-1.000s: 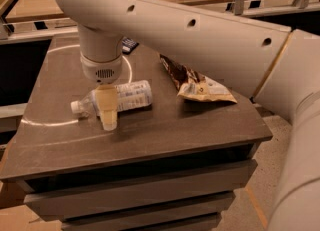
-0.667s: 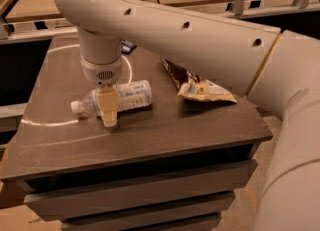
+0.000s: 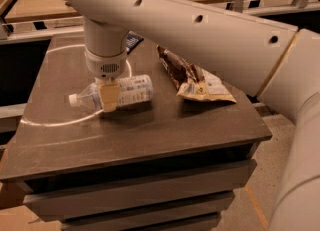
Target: Place blue plastic bottle upright
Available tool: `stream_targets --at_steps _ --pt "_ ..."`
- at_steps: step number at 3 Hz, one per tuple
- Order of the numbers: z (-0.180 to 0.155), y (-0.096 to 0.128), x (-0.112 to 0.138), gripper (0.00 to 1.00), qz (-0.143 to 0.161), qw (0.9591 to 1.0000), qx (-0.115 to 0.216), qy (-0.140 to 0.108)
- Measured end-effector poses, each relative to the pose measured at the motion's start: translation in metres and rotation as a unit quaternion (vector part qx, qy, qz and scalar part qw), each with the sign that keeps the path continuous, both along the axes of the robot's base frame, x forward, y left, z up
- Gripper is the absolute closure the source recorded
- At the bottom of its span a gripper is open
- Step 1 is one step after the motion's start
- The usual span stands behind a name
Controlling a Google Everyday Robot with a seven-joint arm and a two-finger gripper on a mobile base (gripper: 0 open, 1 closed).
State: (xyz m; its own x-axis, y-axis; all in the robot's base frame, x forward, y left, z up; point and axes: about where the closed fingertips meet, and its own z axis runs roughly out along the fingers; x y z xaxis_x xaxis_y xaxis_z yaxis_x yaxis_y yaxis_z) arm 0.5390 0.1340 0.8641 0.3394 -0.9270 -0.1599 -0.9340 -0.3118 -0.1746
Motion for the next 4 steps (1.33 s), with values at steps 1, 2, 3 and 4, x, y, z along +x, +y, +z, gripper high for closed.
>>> stream_targets --at_steps 1,2,3,4 --pt "0.044 0.002 0.000 0.95 0.004 0.9971 0.071 -0.027" --pt "0.109 -0.015 0.011 1.00 -0.008 0.9719 0.232 -0.036" --pt "0.142 -0.029 0.014 1.00 -0.016 0.9247 0.380 0.014" --pt "0.150 -0.033 0.008 1.00 -0.026 0.8705 0.482 0.097"
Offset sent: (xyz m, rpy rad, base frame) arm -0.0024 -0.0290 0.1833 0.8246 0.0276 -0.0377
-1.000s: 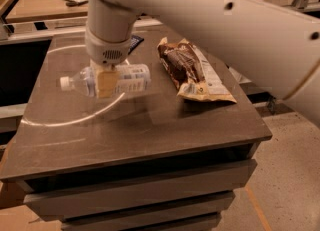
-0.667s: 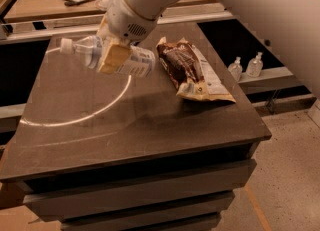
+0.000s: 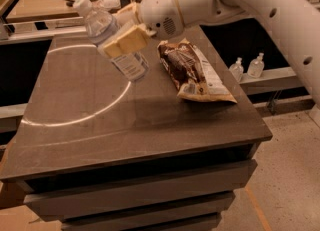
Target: Place blue plastic bottle upright
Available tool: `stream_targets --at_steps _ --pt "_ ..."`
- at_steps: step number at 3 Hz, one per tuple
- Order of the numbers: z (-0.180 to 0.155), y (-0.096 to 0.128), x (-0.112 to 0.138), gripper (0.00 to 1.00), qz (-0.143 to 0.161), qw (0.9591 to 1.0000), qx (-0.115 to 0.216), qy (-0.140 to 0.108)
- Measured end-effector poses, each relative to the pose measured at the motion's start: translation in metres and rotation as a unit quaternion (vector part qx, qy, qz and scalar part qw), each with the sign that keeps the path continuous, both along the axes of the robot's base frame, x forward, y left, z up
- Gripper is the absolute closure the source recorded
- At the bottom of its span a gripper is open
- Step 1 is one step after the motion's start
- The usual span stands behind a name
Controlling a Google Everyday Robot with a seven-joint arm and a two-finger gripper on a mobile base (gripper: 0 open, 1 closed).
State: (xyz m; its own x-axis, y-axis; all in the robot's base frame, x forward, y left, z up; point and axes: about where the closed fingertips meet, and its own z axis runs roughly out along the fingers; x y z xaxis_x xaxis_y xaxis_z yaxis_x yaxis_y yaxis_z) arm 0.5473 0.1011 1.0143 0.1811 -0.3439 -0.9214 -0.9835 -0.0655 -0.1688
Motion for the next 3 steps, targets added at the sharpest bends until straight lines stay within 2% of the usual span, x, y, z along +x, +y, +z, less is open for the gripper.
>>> stream_targets --at_steps 1,2,3 --pt "-0.017 0.000 -0.003 1.00 0.022 0.9970 0.055 0.051" --pt "-0.033 0.002 -0.006 1.00 0.040 0.9957 0.073 0.041" --pt "-0.052 0.003 -0.007 1.00 0.045 0.9932 0.096 0.048"
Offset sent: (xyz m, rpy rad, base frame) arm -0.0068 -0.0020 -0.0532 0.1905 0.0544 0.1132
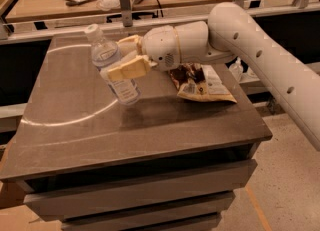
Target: Place blue plastic bottle upright
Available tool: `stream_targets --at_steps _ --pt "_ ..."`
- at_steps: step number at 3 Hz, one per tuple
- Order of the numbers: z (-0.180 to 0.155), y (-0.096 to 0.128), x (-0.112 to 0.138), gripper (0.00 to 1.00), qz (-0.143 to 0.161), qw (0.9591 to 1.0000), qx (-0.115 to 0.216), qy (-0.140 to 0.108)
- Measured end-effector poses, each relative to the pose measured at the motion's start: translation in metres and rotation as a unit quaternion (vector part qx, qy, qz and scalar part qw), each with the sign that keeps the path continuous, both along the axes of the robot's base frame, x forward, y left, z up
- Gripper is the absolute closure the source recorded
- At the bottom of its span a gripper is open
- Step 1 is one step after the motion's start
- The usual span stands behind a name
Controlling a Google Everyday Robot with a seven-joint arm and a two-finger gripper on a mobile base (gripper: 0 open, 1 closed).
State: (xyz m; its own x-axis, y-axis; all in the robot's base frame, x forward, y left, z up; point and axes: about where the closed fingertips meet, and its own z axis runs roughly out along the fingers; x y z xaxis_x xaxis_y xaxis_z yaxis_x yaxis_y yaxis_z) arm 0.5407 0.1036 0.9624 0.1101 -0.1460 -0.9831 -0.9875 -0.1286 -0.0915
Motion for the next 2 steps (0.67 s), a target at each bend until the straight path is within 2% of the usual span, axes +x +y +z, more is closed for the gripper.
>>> stream_targets --at_steps 1,2 --pt "-0.013 0.002 -0.002 1.00 0.007 0.9998 0.018 0.006" --pt "-0.027 0.003 -0.004 0.74 0.009 0.9992 0.031 0.022"
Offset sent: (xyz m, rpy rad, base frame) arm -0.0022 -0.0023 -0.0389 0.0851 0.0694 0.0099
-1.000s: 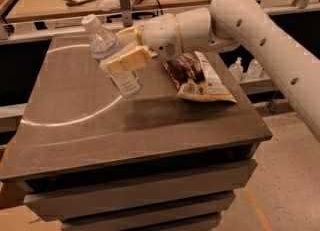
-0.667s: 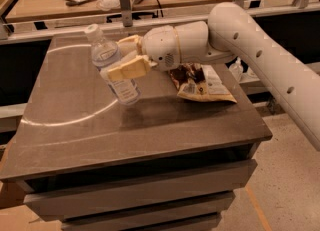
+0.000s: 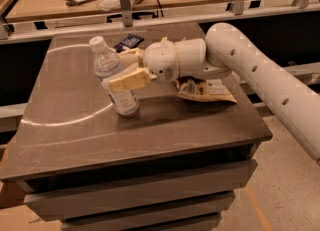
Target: Place blue plastic bottle upright
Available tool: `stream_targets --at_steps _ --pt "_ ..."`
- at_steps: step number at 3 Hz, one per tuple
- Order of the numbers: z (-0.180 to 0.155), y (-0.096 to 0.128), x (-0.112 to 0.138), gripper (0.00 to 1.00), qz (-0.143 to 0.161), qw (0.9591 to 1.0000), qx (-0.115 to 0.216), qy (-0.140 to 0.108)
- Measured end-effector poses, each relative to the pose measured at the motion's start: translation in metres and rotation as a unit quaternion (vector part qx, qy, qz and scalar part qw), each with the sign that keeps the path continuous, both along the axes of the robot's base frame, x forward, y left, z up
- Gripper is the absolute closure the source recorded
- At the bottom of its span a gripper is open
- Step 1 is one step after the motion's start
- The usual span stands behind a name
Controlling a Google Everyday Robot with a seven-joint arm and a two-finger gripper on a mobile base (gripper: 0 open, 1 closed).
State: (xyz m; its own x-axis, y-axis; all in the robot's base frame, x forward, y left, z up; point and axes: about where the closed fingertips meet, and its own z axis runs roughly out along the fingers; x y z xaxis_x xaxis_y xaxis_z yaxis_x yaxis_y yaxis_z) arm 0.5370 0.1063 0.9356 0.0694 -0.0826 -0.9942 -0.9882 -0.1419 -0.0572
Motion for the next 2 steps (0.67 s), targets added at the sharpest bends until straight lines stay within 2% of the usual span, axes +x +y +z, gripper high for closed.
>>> stream_targets --at_steps 2 --pt "-0.0121 -0.0046 -0.0023 0.12 -0.002 0.9999 -0.001 0.013"
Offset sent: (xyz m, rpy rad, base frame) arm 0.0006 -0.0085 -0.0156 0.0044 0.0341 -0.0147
